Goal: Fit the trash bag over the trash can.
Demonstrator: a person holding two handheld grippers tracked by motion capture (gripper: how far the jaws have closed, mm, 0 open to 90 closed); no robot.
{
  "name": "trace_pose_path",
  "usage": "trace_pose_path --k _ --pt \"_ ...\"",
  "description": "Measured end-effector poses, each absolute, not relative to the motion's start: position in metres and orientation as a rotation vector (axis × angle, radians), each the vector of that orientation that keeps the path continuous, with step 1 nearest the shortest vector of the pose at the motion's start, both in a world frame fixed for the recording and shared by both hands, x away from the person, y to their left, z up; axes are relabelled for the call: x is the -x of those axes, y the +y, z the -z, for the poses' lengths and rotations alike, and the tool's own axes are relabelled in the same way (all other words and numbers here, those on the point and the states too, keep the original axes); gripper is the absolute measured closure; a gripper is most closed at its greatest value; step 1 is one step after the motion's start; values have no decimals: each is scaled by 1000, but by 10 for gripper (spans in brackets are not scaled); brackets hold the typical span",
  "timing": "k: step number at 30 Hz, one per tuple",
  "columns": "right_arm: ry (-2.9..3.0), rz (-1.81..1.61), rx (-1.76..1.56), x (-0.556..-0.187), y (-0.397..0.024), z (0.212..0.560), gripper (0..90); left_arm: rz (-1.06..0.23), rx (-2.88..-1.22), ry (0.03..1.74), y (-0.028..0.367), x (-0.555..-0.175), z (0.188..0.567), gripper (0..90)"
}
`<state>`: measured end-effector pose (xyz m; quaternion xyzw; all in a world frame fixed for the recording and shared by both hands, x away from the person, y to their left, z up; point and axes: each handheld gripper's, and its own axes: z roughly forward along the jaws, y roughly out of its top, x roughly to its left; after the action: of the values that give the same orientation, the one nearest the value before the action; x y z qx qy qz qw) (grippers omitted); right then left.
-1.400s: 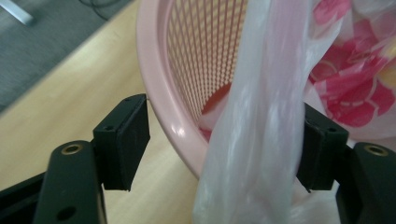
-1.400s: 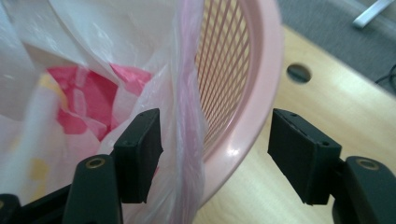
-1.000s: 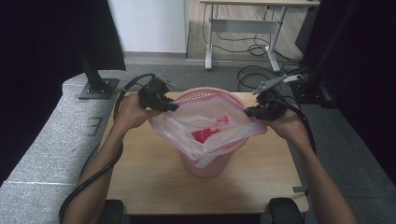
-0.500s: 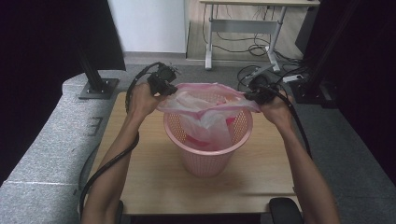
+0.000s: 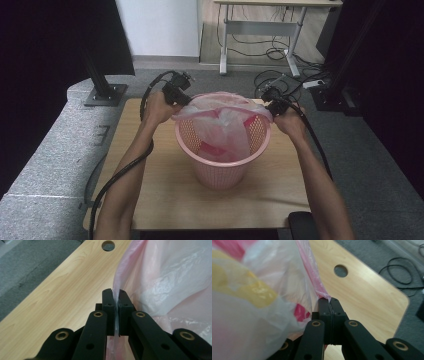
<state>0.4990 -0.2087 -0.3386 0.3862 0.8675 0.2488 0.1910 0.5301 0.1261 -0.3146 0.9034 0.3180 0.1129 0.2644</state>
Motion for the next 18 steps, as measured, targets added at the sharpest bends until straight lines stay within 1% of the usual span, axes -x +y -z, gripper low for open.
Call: trace_pose_path --k 3,5,6,7,8,11,12,14,18 --pt "2460 -725 -1084 -498 -213 342 870 -286 -2473 884 132 -531 319 875" --pt "2457 -747 -1097 -496 -217 342 791 -247 -2462 883 138 -530 323 845" --pt "2451 -763 -1112 -496 -220 341 724 -222 -2438 882 143 -530 324 801" --pt "2441 -780 -1124 -495 -224 340 633 -220 -2419 882 148 -529 324 722" --pt "2431 -791 -1134 -493 -228 338 564 -229 -2403 892 153 -527 323 629" --pt "2407 -875 -1130 -485 -241 327 456 -224 -2326 883 169 -520 314 511" --pt "2407 -914 -1120 -482 -245 323 432 -226 -2307 876 172 -517 310 488" --pt "2417 -975 -1092 -474 -250 315 421 -228 -2301 844 177 -509 302 467" --pt "2427 -995 -1048 -459 -258 305 389 -242 -2335 790 182 -491 293 422"
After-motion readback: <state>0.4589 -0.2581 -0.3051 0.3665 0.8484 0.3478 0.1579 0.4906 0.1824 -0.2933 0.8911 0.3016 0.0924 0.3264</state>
